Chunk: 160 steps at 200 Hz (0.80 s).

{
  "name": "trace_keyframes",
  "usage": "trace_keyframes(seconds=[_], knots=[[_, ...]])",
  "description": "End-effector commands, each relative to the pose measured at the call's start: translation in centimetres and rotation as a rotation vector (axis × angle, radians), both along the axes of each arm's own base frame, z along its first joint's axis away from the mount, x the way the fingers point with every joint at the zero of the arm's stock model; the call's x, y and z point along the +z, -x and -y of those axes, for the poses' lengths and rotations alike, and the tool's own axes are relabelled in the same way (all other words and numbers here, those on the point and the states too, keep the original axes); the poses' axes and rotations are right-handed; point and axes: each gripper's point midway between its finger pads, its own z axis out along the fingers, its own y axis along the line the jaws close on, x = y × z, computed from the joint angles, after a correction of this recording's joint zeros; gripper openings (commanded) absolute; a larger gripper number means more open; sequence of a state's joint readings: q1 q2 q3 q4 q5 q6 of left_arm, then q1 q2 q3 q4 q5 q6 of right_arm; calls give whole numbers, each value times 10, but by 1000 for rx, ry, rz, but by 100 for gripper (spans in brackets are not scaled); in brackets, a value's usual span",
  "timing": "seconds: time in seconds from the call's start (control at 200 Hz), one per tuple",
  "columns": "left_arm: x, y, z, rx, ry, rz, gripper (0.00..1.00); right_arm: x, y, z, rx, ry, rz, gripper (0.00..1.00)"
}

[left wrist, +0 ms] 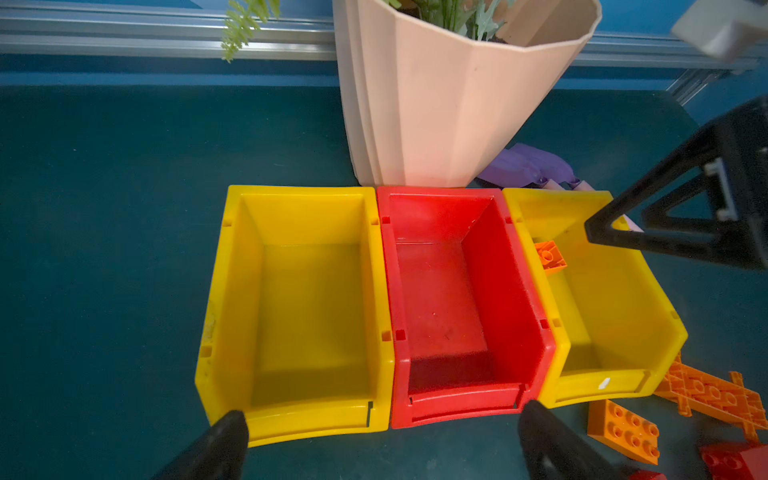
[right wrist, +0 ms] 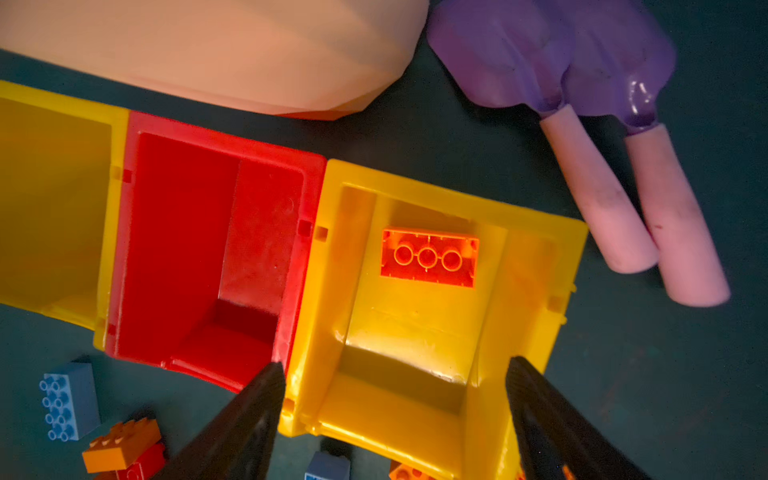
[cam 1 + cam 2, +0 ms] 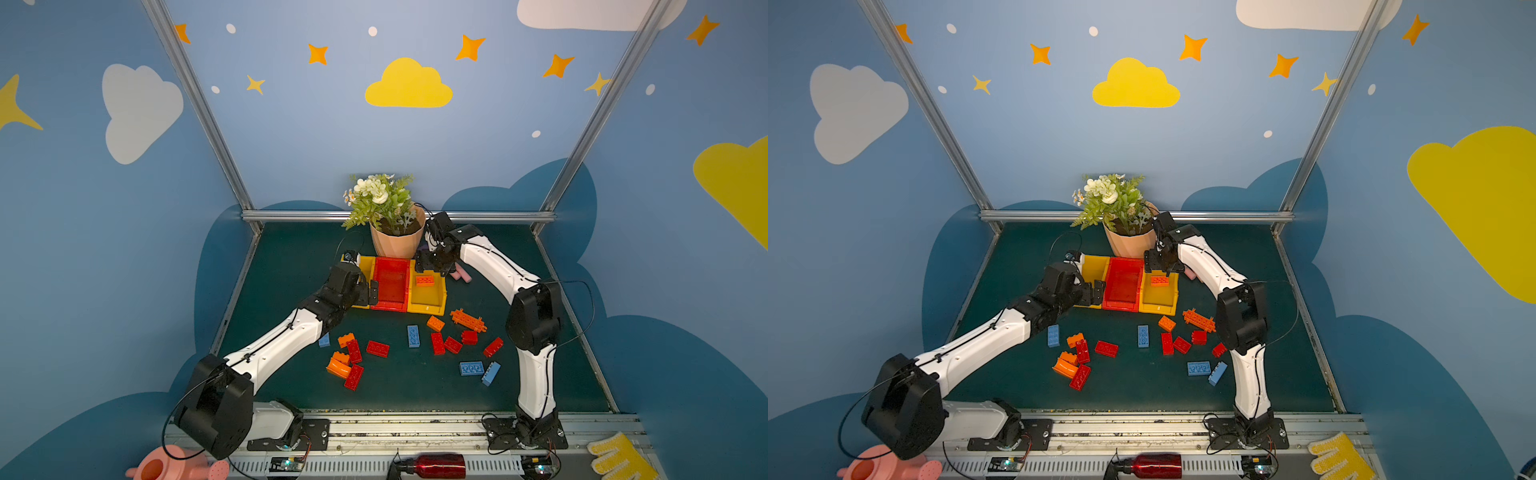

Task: Sort the legos into containers by color
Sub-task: 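Release the orange brick into the yellow bin and withdraw the right gripper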

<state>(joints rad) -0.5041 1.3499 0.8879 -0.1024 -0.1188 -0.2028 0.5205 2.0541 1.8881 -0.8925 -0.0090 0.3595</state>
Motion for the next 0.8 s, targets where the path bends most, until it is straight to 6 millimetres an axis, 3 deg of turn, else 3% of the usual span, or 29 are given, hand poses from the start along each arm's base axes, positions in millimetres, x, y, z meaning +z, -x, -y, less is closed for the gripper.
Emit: trace_keyframes(seconds=[0.0,0.17,0.26,0.335,0.536,0.691,0.796], knots=[[7,-6,10,-20,42,-9,100,31,21,28,-37,57,28,82],[5,-3,26,-97,79,-29,100,35,55,73,-131,148,32,82],[5,-2,33,-115,104,-33,100,18,82,104,-233,204,-13,84],[6,-1,38,-129,111,-32,100,-2,103,117,-280,197,-71,85],[8,0,55,-174,111,-41,100,-49,137,127,-312,179,-192,88],[8,2,62,-195,105,-46,100,-70,142,130,-225,230,-213,88],[7,3,62,-201,98,-49,100,-73,138,139,-148,318,-187,88]])
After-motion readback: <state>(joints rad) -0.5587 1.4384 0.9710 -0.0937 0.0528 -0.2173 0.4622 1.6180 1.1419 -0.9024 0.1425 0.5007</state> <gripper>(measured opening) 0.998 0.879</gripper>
